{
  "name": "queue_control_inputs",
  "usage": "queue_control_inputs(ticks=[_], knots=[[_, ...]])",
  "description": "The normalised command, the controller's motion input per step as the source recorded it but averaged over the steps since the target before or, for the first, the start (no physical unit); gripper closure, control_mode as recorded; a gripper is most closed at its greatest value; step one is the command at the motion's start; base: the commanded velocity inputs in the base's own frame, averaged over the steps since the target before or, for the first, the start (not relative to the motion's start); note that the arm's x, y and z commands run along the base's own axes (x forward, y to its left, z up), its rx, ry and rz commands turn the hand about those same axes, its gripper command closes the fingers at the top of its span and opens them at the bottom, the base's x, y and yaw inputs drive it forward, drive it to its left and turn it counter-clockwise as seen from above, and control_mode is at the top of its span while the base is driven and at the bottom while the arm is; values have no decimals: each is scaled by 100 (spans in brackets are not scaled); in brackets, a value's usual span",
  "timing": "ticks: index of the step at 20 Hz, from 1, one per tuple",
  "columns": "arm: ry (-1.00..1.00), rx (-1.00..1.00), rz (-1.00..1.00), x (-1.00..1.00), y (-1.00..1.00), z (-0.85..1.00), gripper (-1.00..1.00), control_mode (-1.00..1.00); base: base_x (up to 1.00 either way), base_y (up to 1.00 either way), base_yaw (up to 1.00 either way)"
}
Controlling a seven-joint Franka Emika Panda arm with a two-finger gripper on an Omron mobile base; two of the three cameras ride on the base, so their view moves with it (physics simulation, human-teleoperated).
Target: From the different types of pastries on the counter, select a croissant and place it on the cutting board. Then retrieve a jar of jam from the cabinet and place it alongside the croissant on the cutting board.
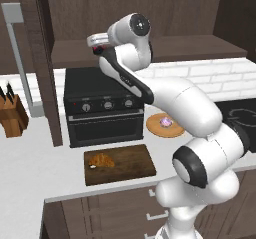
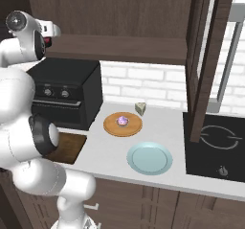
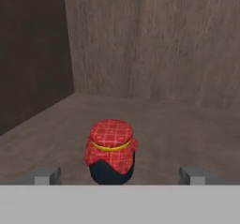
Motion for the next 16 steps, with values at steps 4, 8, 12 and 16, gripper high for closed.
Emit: queue_control_inputs(ticks=[4, 8, 12, 16], knots=[[11, 0, 0, 24, 24, -23, -100, -100, 0, 0, 0], [11, 0, 0, 35, 10, -19, -100, -100, 0, 0, 0], [5, 0, 0, 37, 5, -7, -100, -100, 0, 0, 0], [3, 0, 0, 22, 0, -11, -100, -100, 0, 0, 0]])
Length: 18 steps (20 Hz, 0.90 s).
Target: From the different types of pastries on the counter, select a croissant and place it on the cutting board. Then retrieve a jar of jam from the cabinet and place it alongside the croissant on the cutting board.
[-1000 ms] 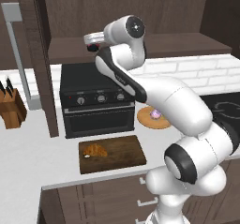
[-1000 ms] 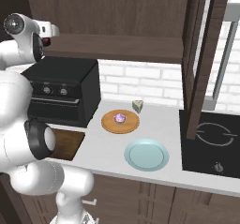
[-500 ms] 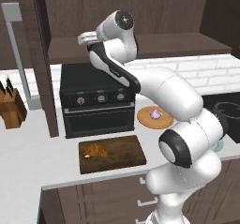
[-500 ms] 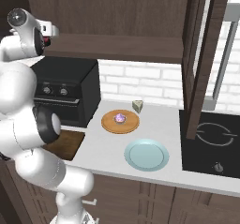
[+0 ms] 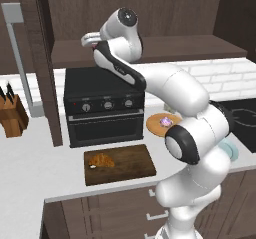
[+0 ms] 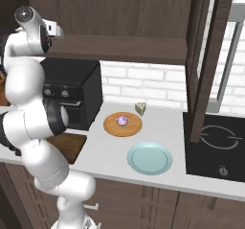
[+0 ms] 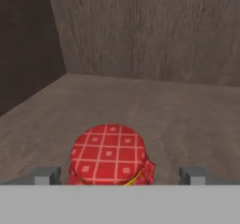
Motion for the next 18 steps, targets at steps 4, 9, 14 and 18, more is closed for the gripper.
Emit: queue_control_inputs(ticks=[4, 9, 14, 18], knots=[[2, 0, 0, 11, 8, -16, 100, -100, 0, 0, 0], [0, 0, 0, 5, 15, -16, 100, -100, 0, 0, 0], [0, 0, 0, 0, 1, -2, 100, -100, 0, 0, 0], [0, 0, 0, -15, -8, 0, 100, -100, 0, 0, 0]])
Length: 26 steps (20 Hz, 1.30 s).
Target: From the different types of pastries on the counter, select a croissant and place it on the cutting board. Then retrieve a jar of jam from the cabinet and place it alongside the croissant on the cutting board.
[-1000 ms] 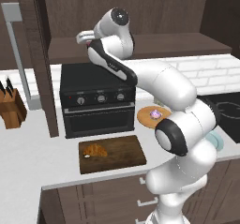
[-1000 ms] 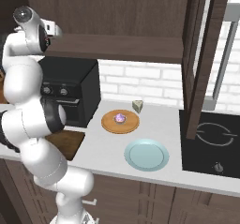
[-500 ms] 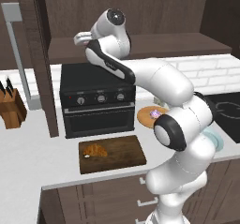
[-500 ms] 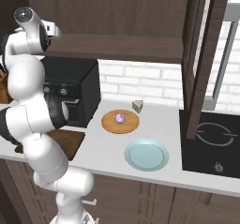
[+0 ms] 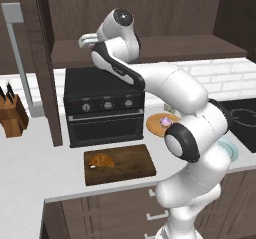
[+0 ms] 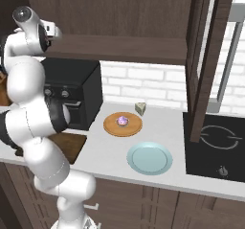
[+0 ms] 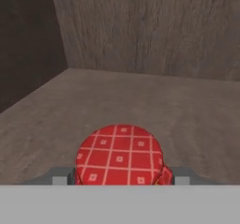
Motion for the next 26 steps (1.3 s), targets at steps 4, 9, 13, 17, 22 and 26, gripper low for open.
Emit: queue_control_inputs(ticks=[4, 9, 13, 17, 22, 26], knots=[[0, 0, 3, -63, -39, 0, 100, -100, 0, 0, 0], [-1, 1, 20, -100, -81, 0, 100, -100, 0, 0, 0], [0, 0, 29, -100, -89, 0, 100, -100, 0, 0, 0], [0, 0, 33, -100, -81, -2, 100, -100, 0, 0, 0], [0, -2, 40, -100, -36, -64, 100, -100, 0, 0, 0], [1, -2, 45, -89, -18, -100, 100, -100, 0, 0, 0]])
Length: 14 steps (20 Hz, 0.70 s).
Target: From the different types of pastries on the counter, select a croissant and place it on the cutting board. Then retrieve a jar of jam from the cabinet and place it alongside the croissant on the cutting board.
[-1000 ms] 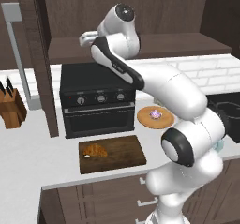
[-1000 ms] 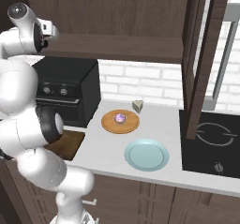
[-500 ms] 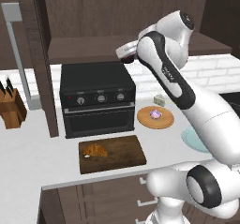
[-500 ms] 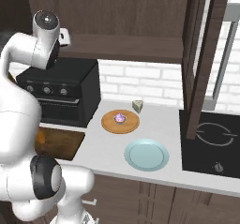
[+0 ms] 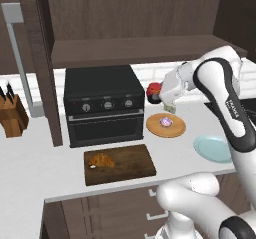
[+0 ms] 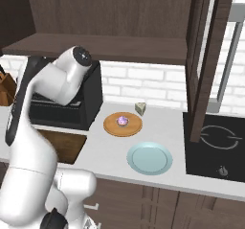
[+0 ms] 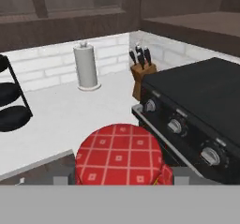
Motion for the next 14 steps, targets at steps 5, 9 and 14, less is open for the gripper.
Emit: queue_control_inputs(ticks=[5, 9, 14], knots=[[0, 0, 30, -25, -14, -100, 100, -100, 0, 0, 0], [-5, 0, 12, 0, -10, -98, 100, -100, 0, 0, 0], [0, 0, 11, 6, -5, -97, 100, -100, 0, 0, 0]])
